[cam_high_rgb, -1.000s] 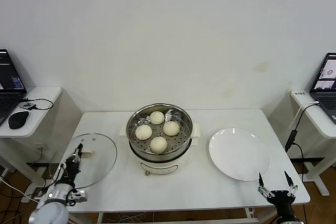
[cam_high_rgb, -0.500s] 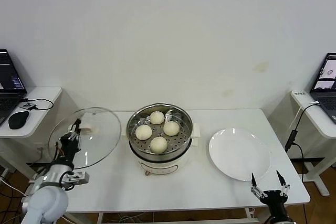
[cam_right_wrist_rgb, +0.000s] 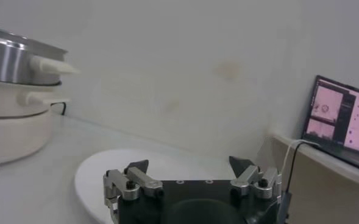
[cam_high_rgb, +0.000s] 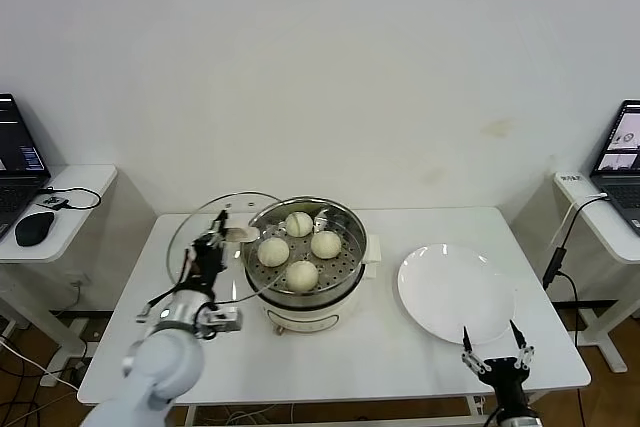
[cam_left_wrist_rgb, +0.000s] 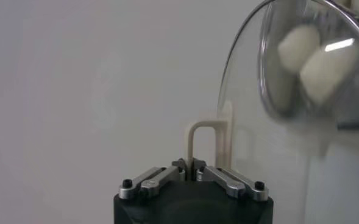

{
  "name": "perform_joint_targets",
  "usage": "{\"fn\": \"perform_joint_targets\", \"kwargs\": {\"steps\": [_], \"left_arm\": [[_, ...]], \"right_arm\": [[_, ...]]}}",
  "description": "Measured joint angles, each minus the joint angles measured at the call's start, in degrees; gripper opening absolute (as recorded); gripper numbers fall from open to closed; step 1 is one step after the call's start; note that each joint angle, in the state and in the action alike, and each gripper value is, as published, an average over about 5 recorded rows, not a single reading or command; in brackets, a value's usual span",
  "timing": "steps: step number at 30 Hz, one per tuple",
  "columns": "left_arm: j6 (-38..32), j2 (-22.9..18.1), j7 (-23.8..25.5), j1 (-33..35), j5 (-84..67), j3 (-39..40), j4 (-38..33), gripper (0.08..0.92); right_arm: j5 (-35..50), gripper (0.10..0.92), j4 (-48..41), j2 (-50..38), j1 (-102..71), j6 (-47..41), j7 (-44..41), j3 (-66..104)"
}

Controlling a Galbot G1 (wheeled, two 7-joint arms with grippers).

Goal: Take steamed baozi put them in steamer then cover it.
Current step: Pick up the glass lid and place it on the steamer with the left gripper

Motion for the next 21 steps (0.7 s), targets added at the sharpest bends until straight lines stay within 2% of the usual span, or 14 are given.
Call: {"fn": "perform_joint_targets", "kwargs": {"steps": [11, 21], "left_arm": [[2.1, -9.2, 5.7, -8.8, 11.9, 7.9, 4.8, 0.132], [3.7, -14.9, 9.4, -11.1, 17.9, 10.2, 8.7, 0.132]], "right_arm": [[-3.6, 0.823, -0.9, 0.8, 0.2, 0.4, 0.5, -0.9], [-5.3, 0.823, -1.8, 1.1, 0.2, 0.7, 0.7, -1.5]]}}
